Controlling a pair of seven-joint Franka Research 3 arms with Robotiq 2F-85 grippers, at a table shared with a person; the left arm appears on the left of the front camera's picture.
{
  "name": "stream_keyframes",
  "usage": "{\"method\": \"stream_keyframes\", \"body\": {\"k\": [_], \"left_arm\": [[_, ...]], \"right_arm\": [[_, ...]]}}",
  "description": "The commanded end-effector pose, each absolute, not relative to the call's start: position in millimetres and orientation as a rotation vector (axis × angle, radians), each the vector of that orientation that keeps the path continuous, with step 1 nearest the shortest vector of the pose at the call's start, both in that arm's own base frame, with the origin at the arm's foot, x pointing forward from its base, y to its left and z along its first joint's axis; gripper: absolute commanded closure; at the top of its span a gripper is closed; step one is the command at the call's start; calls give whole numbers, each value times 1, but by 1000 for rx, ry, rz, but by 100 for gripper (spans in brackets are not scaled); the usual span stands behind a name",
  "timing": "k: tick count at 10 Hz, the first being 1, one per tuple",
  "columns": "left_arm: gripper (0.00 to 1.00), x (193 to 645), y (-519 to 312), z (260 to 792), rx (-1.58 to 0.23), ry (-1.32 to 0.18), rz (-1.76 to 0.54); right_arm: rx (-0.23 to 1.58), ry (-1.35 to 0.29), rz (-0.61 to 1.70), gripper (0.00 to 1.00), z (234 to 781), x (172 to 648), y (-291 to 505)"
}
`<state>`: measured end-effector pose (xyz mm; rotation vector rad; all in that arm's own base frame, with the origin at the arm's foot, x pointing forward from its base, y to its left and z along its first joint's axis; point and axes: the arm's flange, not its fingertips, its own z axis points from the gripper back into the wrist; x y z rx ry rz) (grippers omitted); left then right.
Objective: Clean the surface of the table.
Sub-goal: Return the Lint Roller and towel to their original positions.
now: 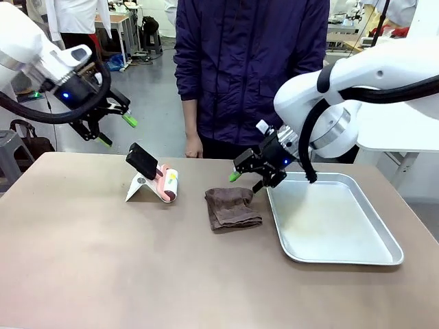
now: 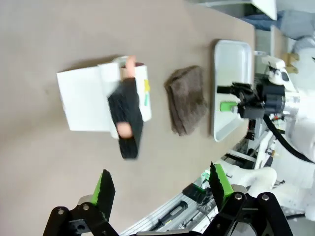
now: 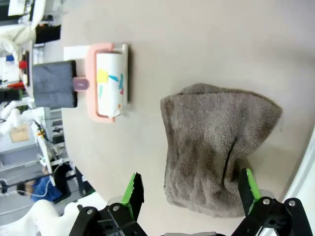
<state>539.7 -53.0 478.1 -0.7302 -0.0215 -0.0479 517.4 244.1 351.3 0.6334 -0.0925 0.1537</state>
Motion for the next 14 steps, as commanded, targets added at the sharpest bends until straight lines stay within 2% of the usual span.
{"method": "stream_keyframes", "body": {"k": [1,2,3,4,5,7,9,12,14], "left_arm": [[0,480,-26,495,-885,-72,-160],[0,437,-10,506,-958,-146,-218],[0,401,8,509,-1043,-209,-250],[0,378,22,502,-1081,-228,-278],[0,368,34,490,-1171,-219,-318],[0,368,61,467,-1326,-233,-254],[0,398,74,444,-1420,-223,-162],[0,427,81,427,-1325,-265,69],[0,446,84,412,-1305,-221,200]], "right_arm": [[640,-149,97,0,374,505,231],[758,-159,62,0,380,490,214],[933,-89,46,0,382,472,197],[1108,4,-4,0,378,458,178],[1216,24,-14,0,374,444,159],[1378,19,14,0,364,410,125],[1543,-23,-57,0,345,387,77],[1568,-177,-202,0,341,363,37],[1561,-298,-235,0,346,358,31]]}}
